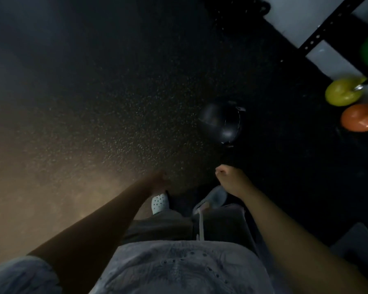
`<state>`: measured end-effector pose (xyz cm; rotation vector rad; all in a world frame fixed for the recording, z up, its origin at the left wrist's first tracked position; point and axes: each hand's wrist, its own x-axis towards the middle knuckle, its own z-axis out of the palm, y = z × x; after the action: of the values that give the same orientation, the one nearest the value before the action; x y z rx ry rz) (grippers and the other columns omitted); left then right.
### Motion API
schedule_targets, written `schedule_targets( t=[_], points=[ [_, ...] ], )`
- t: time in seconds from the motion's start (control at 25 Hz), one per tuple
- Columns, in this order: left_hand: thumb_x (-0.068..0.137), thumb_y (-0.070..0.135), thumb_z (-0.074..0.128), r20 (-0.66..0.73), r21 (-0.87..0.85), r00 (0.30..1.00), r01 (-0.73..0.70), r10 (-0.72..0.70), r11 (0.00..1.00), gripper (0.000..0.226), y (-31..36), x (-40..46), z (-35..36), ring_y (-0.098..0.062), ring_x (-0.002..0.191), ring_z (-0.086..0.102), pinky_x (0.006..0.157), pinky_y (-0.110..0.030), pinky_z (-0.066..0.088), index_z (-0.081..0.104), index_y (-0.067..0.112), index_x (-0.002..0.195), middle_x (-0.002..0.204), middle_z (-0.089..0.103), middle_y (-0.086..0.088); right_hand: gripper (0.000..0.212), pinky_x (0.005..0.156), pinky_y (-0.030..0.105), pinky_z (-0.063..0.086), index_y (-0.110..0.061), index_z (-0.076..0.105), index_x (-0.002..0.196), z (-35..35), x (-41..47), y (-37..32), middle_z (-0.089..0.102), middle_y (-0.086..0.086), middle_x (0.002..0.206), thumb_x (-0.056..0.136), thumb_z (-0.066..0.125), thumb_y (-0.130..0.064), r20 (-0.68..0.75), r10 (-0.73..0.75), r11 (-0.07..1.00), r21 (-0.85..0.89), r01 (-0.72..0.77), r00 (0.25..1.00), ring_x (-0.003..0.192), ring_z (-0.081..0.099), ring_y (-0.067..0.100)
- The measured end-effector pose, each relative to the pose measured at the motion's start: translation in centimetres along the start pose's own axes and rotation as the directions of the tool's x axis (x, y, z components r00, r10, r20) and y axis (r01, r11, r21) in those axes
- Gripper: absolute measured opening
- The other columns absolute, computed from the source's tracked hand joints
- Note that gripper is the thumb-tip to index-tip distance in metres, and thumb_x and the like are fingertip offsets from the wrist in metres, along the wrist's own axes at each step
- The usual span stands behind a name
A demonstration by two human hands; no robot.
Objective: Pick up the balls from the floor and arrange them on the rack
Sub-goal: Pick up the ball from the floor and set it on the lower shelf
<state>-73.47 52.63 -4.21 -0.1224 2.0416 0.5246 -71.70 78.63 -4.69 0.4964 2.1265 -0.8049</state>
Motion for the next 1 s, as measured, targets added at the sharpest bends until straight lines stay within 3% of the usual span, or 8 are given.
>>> schedule_targets(
  t=[0.16, 0.4, 0.52, 0.68, 0.88, 0.96, 1.0],
  points=[
    [0.11, 0.025, 0.053, -0.076, -0.055, 0.994, 0.07, -0.074, 0.996, 0.052, 8.6, 7.7, -3.3, -0.035, 0.141, 0.055, 0.111, -0.041, 0.047, 0.043, 0.01, 0.159, 0.157, 0.052, -0.021, 0.047, 0.116, 0.046, 0.044, -0.014, 0.051, 0.153, -9.7, 9.2, 0.2, 0.053, 0.016, 0.157, 0.11, 0.046, -0.03, -0.011, -0.042, 0.997, -0.062, 0.041, 0.999, 0.143, 0.052, 0.034],
    [0.109, 0.027, 0.053, -0.086, -0.246, 0.981, 0.15, -0.176, 0.957, 0.041, 20.5, 23.5, -4.4, -0.034, 0.127, 0.064, 0.097, -0.04, 0.054, 0.058, 0.009, 0.145, 0.142, 0.064, -0.02, 0.044, 0.094, 0.042, 0.05, -0.015, 0.054, 0.147, -22.5, 26.6, 3.5, 0.062, 0.016, 0.142, 0.109, 0.042, -0.035, 0.017, -0.003, 0.986, -0.169, 0.006, 1.0, 0.124, 0.061, 0.038],
    [0.106, 0.029, 0.056, -0.112, -0.314, 0.971, 0.167, -0.211, 0.935, 0.039, 22.9, 31.5, -4.1, -0.037, 0.124, 0.065, 0.098, -0.041, 0.053, 0.064, 0.005, 0.136, 0.137, 0.067, -0.021, 0.046, 0.096, 0.046, 0.052, -0.016, 0.052, 0.149, -25.1, 34.9, 5.1, 0.061, 0.017, 0.142, 0.109, 0.04, -0.035, -0.012, 0.033, 0.966, -0.257, -0.035, 0.999, 0.123, 0.061, 0.04],
    [0.107, 0.035, 0.053, -0.144, -0.441, 0.929, 0.249, -0.342, 0.862, 0.052, 23.1, 43.6, -3.3, -0.044, 0.134, 0.057, 0.108, -0.048, 0.048, 0.052, -0.001, 0.145, 0.146, 0.058, -0.026, 0.046, 0.096, 0.047, 0.049, -0.012, 0.054, 0.145, -24.3, 47.6, 6.8, 0.06, 0.021, 0.142, 0.11, 0.038, -0.038, -0.093, 0.013, 0.953, -0.3, -0.041, 0.996, 0.126, 0.059, 0.043],
    [0.107, 0.06, 0.037, -0.161, -0.7, 0.868, 0.234, -0.469, 0.674, 0.075, 21.5, 54.4, -0.1, -0.042, 0.145, 0.047, 0.118, -0.053, 0.041, 0.039, 0.006, 0.158, 0.16, 0.044, -0.024, 0.064, 0.093, 0.043, 0.046, -0.017, 0.055, 0.145, -22.0, 59.2, 8.3, 0.06, 0.014, 0.142, 0.103, 0.035, -0.061, -0.164, 0.083, 0.986, -0.13, -0.105, 0.983, 0.121, 0.059, 0.038],
    [0.103, 0.069, 0.035, -0.11, -0.826, 0.846, 0.214, -0.521, 0.522, 0.081, 20.8, 57.3, 1.7, -0.039, 0.147, 0.046, 0.119, -0.051, 0.039, 0.038, 0.011, 0.161, 0.162, 0.044, -0.02, 0.063, 0.093, 0.043, 0.047, -0.018, 0.06, 0.134, -21.0, 61.9, 9.2, 0.062, 0.01, 0.14, 0.101, 0.037, -0.066, -0.132, 0.193, 0.981, 0.052, -0.188, 0.972, 0.11, 0.059, 0.034],
    [0.101, 0.072, 0.036, -0.064, -0.894, 0.837, 0.194, -0.543, 0.404, 0.084, 20.5, 58.4, 2.5, -0.037, 0.148, 0.045, 0.12, -0.049, 0.038, 0.038, 0.014, 0.161, 0.163, 0.044, -0.018, 0.062, 0.1, 0.047, 0.048, -0.02, 0.061, 0.132, -20.5, 62.8, 9.7, 0.061, 0.01, 0.143, 0.099, 0.04, -0.068, -0.097, 0.253, 0.957, 0.17, -0.235, 0.963, 0.113, 0.059, 0.033]
  ],
)
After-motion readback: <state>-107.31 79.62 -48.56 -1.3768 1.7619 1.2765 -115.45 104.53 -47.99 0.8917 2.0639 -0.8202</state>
